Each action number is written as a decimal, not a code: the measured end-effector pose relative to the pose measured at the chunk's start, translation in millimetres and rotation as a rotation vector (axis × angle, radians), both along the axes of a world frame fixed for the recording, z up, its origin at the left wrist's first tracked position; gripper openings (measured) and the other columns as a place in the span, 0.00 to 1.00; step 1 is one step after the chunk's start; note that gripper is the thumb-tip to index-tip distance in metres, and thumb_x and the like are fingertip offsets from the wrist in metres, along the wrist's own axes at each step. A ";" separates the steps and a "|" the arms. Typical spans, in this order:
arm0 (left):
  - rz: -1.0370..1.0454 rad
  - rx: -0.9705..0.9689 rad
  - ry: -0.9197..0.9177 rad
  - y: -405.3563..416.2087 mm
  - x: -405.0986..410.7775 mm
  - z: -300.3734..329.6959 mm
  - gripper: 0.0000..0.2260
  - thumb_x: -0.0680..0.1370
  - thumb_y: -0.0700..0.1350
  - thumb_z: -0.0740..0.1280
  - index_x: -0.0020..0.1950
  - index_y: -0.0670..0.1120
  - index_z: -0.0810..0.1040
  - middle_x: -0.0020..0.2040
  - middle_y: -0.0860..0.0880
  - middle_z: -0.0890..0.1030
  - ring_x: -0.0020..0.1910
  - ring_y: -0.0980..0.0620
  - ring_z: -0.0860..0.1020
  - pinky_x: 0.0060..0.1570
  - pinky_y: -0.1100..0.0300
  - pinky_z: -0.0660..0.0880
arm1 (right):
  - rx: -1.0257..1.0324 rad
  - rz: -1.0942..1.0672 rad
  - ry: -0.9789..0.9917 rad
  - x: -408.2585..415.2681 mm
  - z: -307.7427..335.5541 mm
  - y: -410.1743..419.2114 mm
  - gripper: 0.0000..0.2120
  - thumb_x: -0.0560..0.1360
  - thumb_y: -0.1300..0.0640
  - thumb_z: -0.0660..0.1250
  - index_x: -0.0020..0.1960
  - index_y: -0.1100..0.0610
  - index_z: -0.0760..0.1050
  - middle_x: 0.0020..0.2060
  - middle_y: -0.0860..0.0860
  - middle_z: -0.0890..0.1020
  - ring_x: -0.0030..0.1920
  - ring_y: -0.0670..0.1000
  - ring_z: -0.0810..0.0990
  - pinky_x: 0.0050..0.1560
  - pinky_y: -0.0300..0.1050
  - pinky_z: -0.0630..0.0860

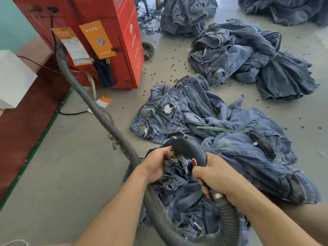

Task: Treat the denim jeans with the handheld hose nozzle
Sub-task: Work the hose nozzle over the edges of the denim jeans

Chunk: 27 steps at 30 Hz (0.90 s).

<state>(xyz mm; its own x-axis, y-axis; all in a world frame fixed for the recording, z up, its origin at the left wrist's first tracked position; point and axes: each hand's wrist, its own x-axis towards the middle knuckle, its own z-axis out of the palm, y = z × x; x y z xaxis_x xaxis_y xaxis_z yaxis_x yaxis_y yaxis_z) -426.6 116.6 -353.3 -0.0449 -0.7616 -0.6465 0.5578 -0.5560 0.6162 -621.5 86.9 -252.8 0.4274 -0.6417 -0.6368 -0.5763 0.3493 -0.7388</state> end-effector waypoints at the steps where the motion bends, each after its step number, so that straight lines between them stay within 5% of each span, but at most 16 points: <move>1: 0.064 0.014 0.032 0.2 1.6 1.8 0.24 0.77 0.38 0.57 0.72 0.42 0.77 0.53 0.40 0.79 0.43 0.44 0.74 0.50 0.53 0.71 | -0.019 -0.055 -0.004 4.5 -1.5 -5.5 0.04 0.74 0.66 0.64 0.45 0.60 0.69 0.27 0.57 0.75 0.22 0.55 0.71 0.25 0.45 0.71; 3: 0.210 0.032 0.087 1.6 14.1 -0.3 0.23 0.79 0.40 0.56 0.73 0.43 0.75 0.47 0.45 0.82 0.35 0.52 0.74 0.36 0.60 0.72 | -0.045 -0.202 -0.037 1.8 1.0 -17.6 0.05 0.74 0.67 0.63 0.41 0.60 0.70 0.26 0.59 0.73 0.22 0.54 0.70 0.25 0.45 0.71; 4: 0.268 0.019 0.122 1.6 22.4 0.0 0.24 0.78 0.39 0.56 0.73 0.43 0.74 0.50 0.45 0.83 0.37 0.52 0.77 0.37 0.59 0.76 | -0.049 -0.270 -0.072 -4.6 2.9 -20.4 0.08 0.75 0.66 0.64 0.38 0.59 0.71 0.26 0.59 0.73 0.22 0.54 0.70 0.25 0.45 0.71; 7: 0.329 0.054 0.004 -7.7 37.5 -6.8 0.31 0.74 0.29 0.56 0.78 0.42 0.68 0.64 0.40 0.76 0.57 0.46 0.77 0.60 0.50 0.75 | -0.026 -0.362 -0.128 -28.8 6.0 -11.6 0.13 0.77 0.64 0.65 0.36 0.53 0.71 0.28 0.58 0.73 0.23 0.54 0.70 0.24 0.45 0.71; 10: 0.179 0.091 -0.282 -12.7 34.3 -22.5 0.36 0.74 0.18 0.56 0.80 0.39 0.61 0.69 0.42 0.75 0.54 0.50 0.78 0.47 0.59 0.76 | 0.080 -0.355 -0.116 -43.3 -1.9 2.3 0.07 0.78 0.65 0.65 0.45 0.58 0.69 0.28 0.57 0.73 0.23 0.54 0.69 0.24 0.45 0.70; 12: 0.004 0.138 -0.417 -5.8 35.1 -40.1 0.35 0.73 0.17 0.57 0.77 0.38 0.66 0.74 0.44 0.74 0.60 0.49 0.79 0.44 0.60 0.77 | 0.160 -0.312 -0.087 -48.4 -10.1 11.6 0.07 0.77 0.67 0.65 0.47 0.59 0.68 0.28 0.57 0.73 0.23 0.54 0.69 0.24 0.44 0.69; 15: -0.226 0.280 -0.665 13.8 41.9 -70.4 0.28 0.75 0.24 0.67 0.73 0.40 0.73 0.69 0.46 0.80 0.63 0.46 0.80 0.58 0.50 0.79 | 0.277 -0.235 -0.040 -52.0 -19.3 24.6 0.08 0.76 0.68 0.65 0.47 0.59 0.67 0.29 0.58 0.73 0.23 0.54 0.69 0.25 0.44 0.68; 17: -0.448 0.352 -0.861 25.5 48.1 -86.0 0.18 0.78 0.39 0.73 0.68 0.41 0.79 0.64 0.47 0.83 0.61 0.47 0.81 0.64 0.50 0.77 | 0.324 -0.217 -0.019 -51.8 -24.9 29.4 0.08 0.76 0.67 0.66 0.46 0.59 0.67 0.31 0.59 0.73 0.24 0.55 0.69 0.27 0.45 0.69; 20: -0.715 0.370 -1.041 37.3 55.4 -95.9 0.14 0.83 0.54 0.66 0.51 0.44 0.84 0.53 0.51 0.81 0.48 0.51 0.80 0.49 0.57 0.75 | 0.301 -0.219 -0.006 -47.5 -28.4 27.5 0.08 0.76 0.67 0.65 0.47 0.58 0.67 0.30 0.59 0.73 0.24 0.55 0.69 0.27 0.45 0.69; 22: -0.622 0.383 -1.013 34.3 58.4 -90.1 0.20 0.86 0.53 0.58 0.52 0.39 0.82 0.52 0.44 0.82 0.48 0.47 0.80 0.45 0.57 0.72 | 0.274 -0.213 -0.023 -42.7 -26.9 22.2 0.07 0.76 0.67 0.65 0.47 0.59 0.68 0.30 0.58 0.74 0.23 0.54 0.69 0.26 0.45 0.69; 25: -0.430 0.335 -0.932 20.0 56.7 -67.8 0.25 0.88 0.55 0.51 0.60 0.39 0.80 0.65 0.36 0.80 0.64 0.38 0.77 0.62 0.51 0.71 | 0.255 -0.206 -0.062 -35.9 -21.3 11.6 0.07 0.76 0.67 0.65 0.48 0.58 0.69 0.30 0.58 0.74 0.23 0.54 0.69 0.26 0.44 0.69; 27: -0.350 0.256 -0.815 9.7 55.0 -51.6 0.28 0.87 0.60 0.52 0.62 0.38 0.80 0.63 0.35 0.81 0.59 0.36 0.80 0.65 0.44 0.74 | 0.229 -0.212 -0.079 -31.3 -16.9 4.4 0.07 0.76 0.67 0.65 0.48 0.57 0.69 0.30 0.58 0.73 0.24 0.54 0.69 0.26 0.45 0.69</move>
